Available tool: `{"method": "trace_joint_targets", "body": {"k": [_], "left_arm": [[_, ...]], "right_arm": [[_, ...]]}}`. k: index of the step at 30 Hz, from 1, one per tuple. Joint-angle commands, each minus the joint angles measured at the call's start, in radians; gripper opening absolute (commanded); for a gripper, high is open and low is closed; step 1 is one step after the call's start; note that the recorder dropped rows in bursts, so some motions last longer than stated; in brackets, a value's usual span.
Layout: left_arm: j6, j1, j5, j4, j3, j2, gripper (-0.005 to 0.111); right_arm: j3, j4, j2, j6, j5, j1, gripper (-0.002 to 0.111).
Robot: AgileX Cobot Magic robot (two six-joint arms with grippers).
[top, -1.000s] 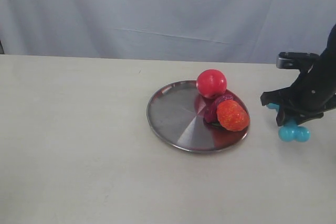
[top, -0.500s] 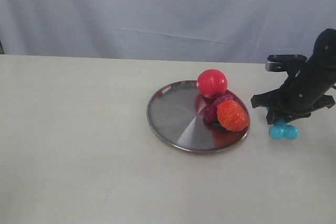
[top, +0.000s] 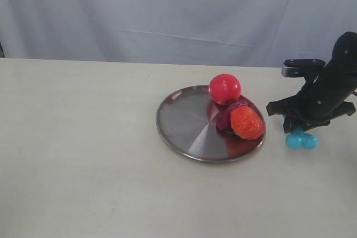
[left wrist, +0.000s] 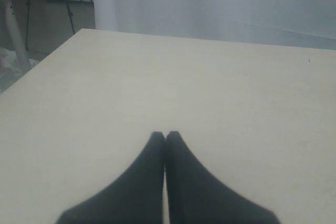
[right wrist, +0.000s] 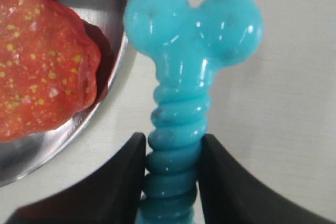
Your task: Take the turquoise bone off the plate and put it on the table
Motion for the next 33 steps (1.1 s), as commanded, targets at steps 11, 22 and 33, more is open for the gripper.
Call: {"method": "trace_joint_targets", "body": {"k": [11,22,33], "left_arm": [[-0.002,-0.007,-0.001,0.0,0.003,-0.001,0.0],[-0.002,-0.007,-0.001,0.0,0.003,-0.001,0.0],[-0.002,-0.007,-0.001,0.0,0.003,-0.001,0.0]], "right_arm": [[-0.001,-0.007,0.0,-0.011,0.019,-0.001,0.0],[-0.001,0.002,0.0,-0.06,0.015,-0.001,0.063],[-0.001,0.002,-0.032,-0.06,0.011,-0.001,0.063]]}}
